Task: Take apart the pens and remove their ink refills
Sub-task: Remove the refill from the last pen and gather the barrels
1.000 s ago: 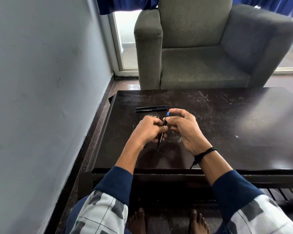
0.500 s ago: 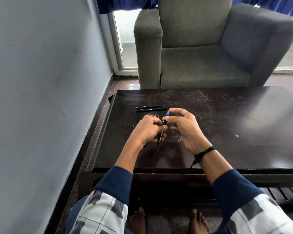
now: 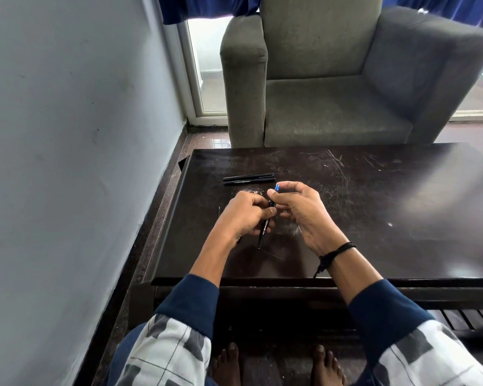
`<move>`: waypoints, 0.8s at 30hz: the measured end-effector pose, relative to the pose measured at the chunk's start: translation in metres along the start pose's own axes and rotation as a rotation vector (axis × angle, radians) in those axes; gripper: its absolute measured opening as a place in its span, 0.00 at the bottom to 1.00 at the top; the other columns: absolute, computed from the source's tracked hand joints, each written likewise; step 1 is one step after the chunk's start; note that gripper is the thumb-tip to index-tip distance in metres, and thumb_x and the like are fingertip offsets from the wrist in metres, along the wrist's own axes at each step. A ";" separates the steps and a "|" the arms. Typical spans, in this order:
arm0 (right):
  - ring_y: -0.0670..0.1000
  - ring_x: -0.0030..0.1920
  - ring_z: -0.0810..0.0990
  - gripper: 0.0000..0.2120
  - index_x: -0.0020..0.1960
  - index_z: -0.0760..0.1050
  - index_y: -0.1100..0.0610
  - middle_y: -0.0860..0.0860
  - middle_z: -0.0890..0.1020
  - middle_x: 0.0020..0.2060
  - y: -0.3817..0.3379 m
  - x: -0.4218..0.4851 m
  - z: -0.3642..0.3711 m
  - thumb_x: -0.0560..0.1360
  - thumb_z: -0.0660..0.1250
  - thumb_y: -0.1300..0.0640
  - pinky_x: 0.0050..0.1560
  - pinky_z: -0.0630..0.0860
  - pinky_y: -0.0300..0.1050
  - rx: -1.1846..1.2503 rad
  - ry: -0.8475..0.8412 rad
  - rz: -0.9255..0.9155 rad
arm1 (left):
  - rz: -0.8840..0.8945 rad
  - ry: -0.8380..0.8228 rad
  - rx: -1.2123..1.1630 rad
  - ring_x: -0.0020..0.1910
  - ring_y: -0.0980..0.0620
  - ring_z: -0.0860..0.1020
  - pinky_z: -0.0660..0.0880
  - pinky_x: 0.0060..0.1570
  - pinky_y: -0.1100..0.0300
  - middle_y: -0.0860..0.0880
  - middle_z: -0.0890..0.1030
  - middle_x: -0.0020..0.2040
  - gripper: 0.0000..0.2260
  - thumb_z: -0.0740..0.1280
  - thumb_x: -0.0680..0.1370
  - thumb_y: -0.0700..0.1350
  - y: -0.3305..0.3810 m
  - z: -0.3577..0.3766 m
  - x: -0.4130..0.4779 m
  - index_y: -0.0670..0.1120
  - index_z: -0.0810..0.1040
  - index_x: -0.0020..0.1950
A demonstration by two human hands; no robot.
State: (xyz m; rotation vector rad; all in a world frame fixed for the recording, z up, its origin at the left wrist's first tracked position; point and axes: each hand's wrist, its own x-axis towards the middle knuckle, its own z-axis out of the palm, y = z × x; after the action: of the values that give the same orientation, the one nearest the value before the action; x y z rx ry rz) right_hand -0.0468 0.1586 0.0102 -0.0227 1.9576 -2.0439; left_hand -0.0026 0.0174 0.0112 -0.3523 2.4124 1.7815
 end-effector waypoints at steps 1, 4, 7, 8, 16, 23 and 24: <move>0.46 0.41 0.84 0.15 0.57 0.79 0.55 0.50 0.86 0.43 0.000 0.000 0.001 0.73 0.78 0.58 0.45 0.78 0.42 -0.003 0.010 -0.005 | -0.001 -0.002 0.001 0.41 0.51 0.86 0.84 0.48 0.50 0.47 0.86 0.39 0.04 0.70 0.80 0.42 0.000 0.000 0.000 0.44 0.84 0.53; 0.46 0.40 0.84 0.13 0.56 0.79 0.56 0.51 0.86 0.41 0.001 0.000 0.000 0.73 0.76 0.63 0.42 0.77 0.41 -0.024 0.031 -0.021 | -0.007 -0.013 0.007 0.44 0.48 0.86 0.84 0.48 0.50 0.46 0.85 0.40 0.03 0.70 0.80 0.41 0.000 0.001 0.000 0.45 0.84 0.49; 0.48 0.42 0.85 0.15 0.58 0.78 0.56 0.52 0.87 0.43 0.001 0.001 -0.002 0.74 0.73 0.66 0.44 0.77 0.42 -0.020 0.008 -0.008 | -0.018 -0.009 0.014 0.43 0.49 0.86 0.82 0.40 0.57 0.45 0.85 0.41 0.03 0.69 0.80 0.40 0.001 0.001 -0.001 0.43 0.83 0.51; 0.48 0.43 0.85 0.15 0.59 0.78 0.55 0.52 0.88 0.44 0.000 0.001 -0.002 0.74 0.73 0.66 0.45 0.77 0.43 -0.014 -0.001 -0.003 | -0.020 -0.007 0.010 0.41 0.50 0.86 0.82 0.39 0.58 0.44 0.85 0.41 0.04 0.69 0.80 0.40 0.001 0.001 -0.001 0.42 0.83 0.52; 0.45 0.40 0.84 0.16 0.60 0.78 0.55 0.50 0.86 0.40 -0.001 -0.002 0.000 0.73 0.76 0.63 0.42 0.76 0.40 -0.031 0.022 -0.018 | -0.009 -0.017 0.014 0.40 0.50 0.85 0.83 0.49 0.48 0.45 0.85 0.38 0.04 0.70 0.80 0.40 0.001 0.001 0.000 0.42 0.84 0.51; 0.46 0.43 0.84 0.18 0.59 0.78 0.53 0.49 0.87 0.44 -0.004 -0.002 0.000 0.72 0.77 0.60 0.44 0.75 0.43 -0.001 0.007 0.004 | -0.015 -0.006 -0.011 0.40 0.49 0.85 0.84 0.51 0.46 0.45 0.85 0.38 0.04 0.70 0.80 0.40 -0.001 0.001 0.001 0.43 0.84 0.52; 0.46 0.43 0.84 0.18 0.59 0.78 0.54 0.50 0.87 0.45 -0.004 -0.002 0.000 0.72 0.78 0.59 0.42 0.74 0.42 -0.007 0.012 0.001 | -0.016 -0.006 -0.011 0.40 0.49 0.85 0.84 0.50 0.46 0.46 0.85 0.38 0.04 0.70 0.80 0.40 -0.001 0.001 0.001 0.43 0.84 0.52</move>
State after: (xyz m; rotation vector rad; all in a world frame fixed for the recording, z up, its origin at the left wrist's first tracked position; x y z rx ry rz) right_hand -0.0455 0.1588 0.0144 -0.0110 1.9717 -2.0404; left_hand -0.0034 0.0177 0.0100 -0.3655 2.3894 1.7876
